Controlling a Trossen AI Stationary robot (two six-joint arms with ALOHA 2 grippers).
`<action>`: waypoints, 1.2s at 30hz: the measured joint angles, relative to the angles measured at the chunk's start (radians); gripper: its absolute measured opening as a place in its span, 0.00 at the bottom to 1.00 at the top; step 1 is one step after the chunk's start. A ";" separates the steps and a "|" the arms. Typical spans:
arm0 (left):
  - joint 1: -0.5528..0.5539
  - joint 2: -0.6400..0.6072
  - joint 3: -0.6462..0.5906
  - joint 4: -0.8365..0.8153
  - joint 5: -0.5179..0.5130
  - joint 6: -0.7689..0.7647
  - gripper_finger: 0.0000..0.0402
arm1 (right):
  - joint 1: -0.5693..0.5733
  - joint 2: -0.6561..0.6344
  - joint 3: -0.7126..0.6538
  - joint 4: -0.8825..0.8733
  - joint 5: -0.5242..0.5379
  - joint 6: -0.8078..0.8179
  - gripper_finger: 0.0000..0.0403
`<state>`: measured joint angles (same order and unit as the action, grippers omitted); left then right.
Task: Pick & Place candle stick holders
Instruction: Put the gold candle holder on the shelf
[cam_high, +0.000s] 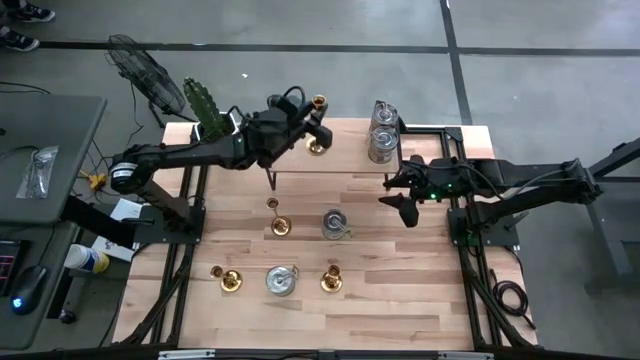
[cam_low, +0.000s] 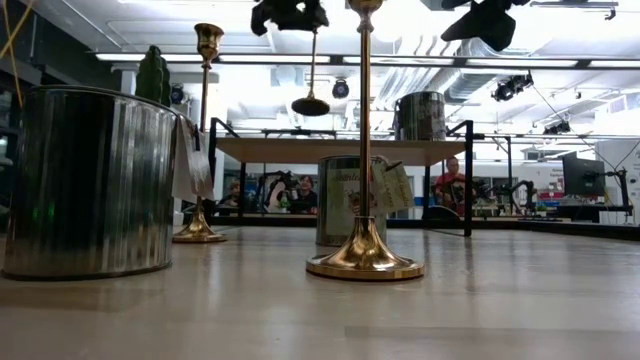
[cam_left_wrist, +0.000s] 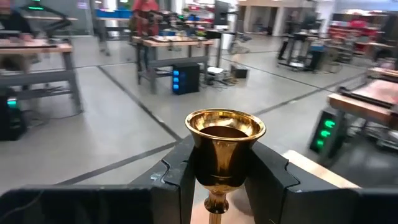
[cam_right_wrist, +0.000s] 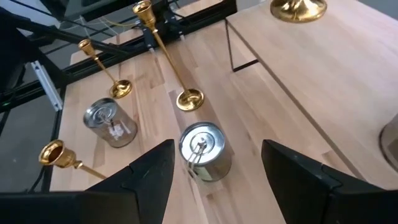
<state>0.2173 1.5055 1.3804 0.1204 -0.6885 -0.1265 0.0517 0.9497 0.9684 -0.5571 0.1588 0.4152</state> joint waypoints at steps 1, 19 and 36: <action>0.008 0.000 0.000 0.000 -0.008 0.008 0.26 | 0.000 0.000 0.000 0.000 0.000 0.000 0.58; 0.162 0.001 -0.034 -0.145 -0.246 -0.199 0.26 | 0.000 0.000 0.000 0.000 0.103 -0.002 0.58; 0.224 0.018 -0.084 -0.100 -0.316 -0.167 0.26 | 0.000 0.000 0.000 -0.001 0.104 -0.001 0.58</action>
<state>0.4411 1.5238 1.2961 0.0206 -1.0049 -0.2932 0.0517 0.9497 0.9680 -0.5579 0.2626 0.4143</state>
